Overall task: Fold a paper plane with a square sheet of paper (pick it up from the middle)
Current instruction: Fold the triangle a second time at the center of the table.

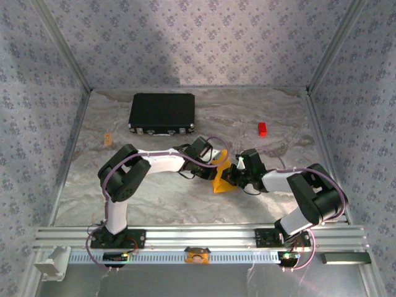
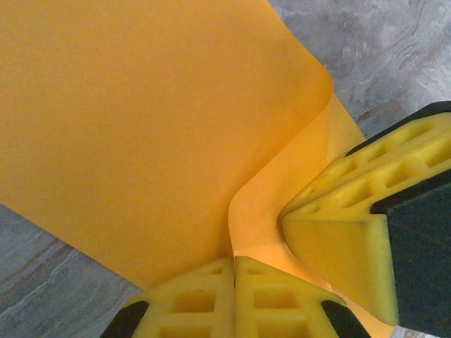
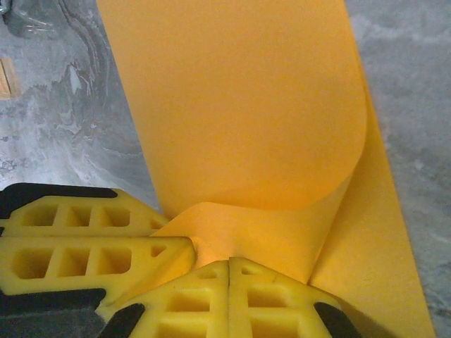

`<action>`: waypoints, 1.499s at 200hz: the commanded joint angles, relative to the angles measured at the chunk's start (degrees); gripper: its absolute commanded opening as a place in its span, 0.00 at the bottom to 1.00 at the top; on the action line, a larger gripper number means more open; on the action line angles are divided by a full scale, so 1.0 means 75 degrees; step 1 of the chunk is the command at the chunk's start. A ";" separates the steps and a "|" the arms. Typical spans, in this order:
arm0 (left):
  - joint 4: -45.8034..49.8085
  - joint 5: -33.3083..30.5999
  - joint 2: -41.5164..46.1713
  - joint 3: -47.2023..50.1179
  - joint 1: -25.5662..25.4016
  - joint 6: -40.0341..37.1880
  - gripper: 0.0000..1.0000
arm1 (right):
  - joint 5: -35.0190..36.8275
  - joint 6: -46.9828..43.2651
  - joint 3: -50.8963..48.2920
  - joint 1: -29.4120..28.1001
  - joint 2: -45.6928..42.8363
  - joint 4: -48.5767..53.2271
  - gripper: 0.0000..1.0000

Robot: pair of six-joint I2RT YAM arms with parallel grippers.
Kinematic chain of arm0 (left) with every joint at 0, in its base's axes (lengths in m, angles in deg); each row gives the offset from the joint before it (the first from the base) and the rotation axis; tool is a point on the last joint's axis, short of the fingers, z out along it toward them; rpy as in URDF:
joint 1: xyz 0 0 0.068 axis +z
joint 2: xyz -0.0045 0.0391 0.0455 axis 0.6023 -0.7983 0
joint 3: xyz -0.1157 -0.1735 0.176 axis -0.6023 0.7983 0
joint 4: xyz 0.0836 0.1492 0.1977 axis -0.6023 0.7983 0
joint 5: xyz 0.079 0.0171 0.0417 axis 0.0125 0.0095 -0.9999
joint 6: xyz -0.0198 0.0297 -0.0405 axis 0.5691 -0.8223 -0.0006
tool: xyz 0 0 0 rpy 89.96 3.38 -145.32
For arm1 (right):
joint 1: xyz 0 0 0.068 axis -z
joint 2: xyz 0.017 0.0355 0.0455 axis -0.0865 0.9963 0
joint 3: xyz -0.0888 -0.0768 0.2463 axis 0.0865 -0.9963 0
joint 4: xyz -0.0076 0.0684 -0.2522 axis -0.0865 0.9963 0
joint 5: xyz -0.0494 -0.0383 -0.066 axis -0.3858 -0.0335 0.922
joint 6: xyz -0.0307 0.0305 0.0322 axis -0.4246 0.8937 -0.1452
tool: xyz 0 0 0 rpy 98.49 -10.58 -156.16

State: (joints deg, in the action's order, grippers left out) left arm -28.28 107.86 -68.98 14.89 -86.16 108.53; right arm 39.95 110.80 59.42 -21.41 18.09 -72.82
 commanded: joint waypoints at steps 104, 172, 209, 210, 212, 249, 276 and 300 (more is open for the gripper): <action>0.0381 0.0011 -0.0182 0.0109 0.0035 -0.0118 0.00 | 0.0282 -0.0062 0.0267 0.0620 0.0545 0.0991 0.01; 0.0491 -0.0023 -0.0177 0.0106 0.0035 -0.0165 0.00 | -0.0196 -0.0287 0.0795 0.0753 -0.0080 0.1209 0.02; 0.0493 0.0001 -0.0178 0.0103 0.0045 -0.0180 0.00 | -0.0147 -0.0358 0.0615 0.1009 0.0320 0.1023 0.02; 0.0494 0.0001 -0.0180 0.0098 0.0039 -0.0184 0.00 | -0.0138 -0.0358 0.0589 0.1014 0.0326 0.1019 0.02; 0.0491 -0.0002 -0.0182 0.0109 0.0041 -0.0188 0.00 | -0.0091 -0.0339 0.0552 0.1024 0.0348 0.0984 0.02; 0.0494 0.0016 -0.0175 0.0089 0.0034 -0.0198 0.00 | -0.0017 0.0084 -0.0182 0.1316 0.0731 0.0348 0.01; 0.0576 0.0004 -0.0188 0.0058 0.0034 -0.0236 0.00 | -0.0308 0.0265 -0.0081 0.1498 0.0387 0.0309 0.02; 0.0574 -0.0010 -0.0194 0.0089 0.0039 -0.0233 0.00 | -0.0551 0.0284 0.0225 0.1481 -0.0170 0.0419 0.02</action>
State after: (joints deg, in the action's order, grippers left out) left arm -28.12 107.99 -68.98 14.89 -86.16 107.92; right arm 35.79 111.89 60.47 -10.83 19.93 -73.43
